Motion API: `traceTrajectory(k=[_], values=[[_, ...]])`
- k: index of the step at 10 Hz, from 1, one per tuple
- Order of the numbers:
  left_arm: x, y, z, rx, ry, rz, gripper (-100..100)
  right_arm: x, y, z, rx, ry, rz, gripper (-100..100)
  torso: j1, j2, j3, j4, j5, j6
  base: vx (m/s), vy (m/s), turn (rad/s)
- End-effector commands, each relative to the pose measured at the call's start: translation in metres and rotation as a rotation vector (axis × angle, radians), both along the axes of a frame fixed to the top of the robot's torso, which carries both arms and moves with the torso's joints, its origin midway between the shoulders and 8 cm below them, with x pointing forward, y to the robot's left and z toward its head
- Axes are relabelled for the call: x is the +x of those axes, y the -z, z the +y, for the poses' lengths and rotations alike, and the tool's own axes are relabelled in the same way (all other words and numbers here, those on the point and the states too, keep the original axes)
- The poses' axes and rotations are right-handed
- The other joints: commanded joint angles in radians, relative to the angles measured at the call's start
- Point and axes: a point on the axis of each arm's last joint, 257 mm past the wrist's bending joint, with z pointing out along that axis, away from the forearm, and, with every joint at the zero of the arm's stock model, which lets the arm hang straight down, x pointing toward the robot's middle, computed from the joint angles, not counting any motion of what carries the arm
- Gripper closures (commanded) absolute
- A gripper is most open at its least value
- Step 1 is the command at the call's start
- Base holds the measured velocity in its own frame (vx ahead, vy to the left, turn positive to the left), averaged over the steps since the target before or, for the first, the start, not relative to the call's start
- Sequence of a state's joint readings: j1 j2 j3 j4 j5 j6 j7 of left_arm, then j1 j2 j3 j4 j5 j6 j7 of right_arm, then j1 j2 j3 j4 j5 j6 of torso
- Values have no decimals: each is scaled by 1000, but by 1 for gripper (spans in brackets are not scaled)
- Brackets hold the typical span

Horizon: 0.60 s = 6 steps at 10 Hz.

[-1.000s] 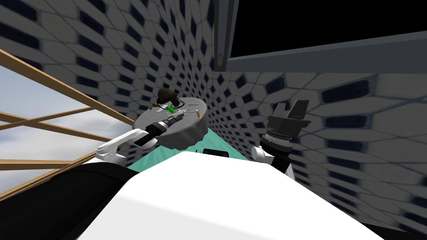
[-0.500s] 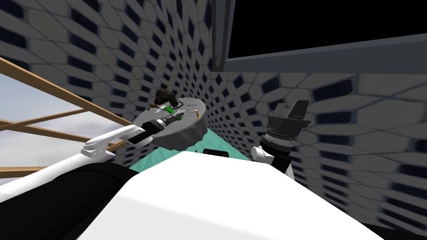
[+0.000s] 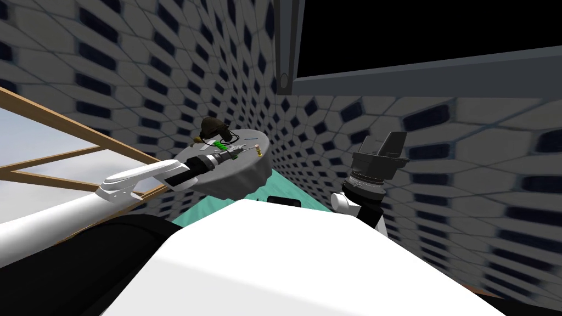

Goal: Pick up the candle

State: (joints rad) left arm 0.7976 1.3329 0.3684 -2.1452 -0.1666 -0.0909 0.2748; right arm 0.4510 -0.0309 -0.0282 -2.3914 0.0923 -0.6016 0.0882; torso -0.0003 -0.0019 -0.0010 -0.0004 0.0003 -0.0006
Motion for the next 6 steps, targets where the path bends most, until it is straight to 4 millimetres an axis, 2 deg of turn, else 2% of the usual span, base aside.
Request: traceTrajectory(k=[1, 6], values=[[1, 0, -5, 13, 21, 21, -100, 0, 0, 0, 0, 0, 0, 0, 0, 0, 0, 0, 0, 0, 7, 5, -25], [2, 9, -18, 34, 74, 107, -100, 0, 0, 0, 0, 0, 0, 0, 0, -1, 0, 0, 0, 0, 15, 1, -39]])
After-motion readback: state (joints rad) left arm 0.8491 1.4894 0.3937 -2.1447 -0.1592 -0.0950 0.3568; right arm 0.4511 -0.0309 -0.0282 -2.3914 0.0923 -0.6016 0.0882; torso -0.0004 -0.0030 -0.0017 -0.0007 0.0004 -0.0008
